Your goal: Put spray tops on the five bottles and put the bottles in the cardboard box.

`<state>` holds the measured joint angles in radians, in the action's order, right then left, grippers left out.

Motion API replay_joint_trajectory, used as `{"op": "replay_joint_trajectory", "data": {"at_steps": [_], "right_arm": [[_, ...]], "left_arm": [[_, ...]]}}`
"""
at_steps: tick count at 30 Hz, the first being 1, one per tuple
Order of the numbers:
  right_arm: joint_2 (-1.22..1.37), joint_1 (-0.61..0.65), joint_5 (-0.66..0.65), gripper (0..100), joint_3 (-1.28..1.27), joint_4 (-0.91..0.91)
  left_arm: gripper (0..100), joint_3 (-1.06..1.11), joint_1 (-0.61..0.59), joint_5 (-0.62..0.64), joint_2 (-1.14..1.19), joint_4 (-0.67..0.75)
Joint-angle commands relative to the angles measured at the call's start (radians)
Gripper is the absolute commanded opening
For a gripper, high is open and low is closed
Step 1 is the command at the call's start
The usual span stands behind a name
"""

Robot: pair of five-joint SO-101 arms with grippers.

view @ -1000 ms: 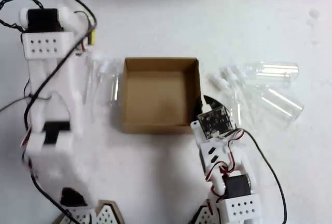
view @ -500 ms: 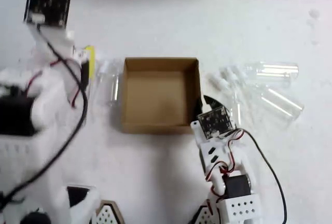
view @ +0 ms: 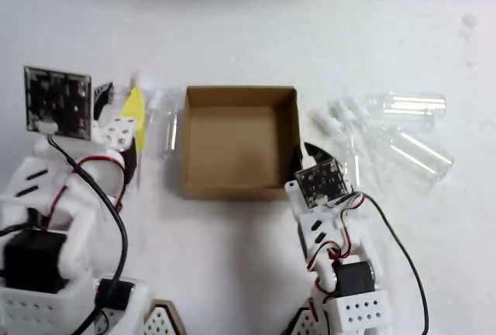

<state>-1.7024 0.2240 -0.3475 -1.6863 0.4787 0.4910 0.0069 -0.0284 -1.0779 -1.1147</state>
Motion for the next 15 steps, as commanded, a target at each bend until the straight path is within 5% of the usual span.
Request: {"op": "replay_joint_trajectory", "data": {"at_steps": [1,9,15], "right_arm": [[0.005,-0.007,-0.012,2.9,-0.009,-0.025],[0.005,-0.007,-0.012,2.9,-0.009,-0.025],[0.005,-0.007,-0.012,2.9,-0.009,-0.025]], "left_arm": [[2,0.261,0.062,0.014,-0.13,0.296],[2,0.629,0.283,0.123,-0.374,0.718],[2,0.772,0.269,0.135,-0.242,1.079]]}}
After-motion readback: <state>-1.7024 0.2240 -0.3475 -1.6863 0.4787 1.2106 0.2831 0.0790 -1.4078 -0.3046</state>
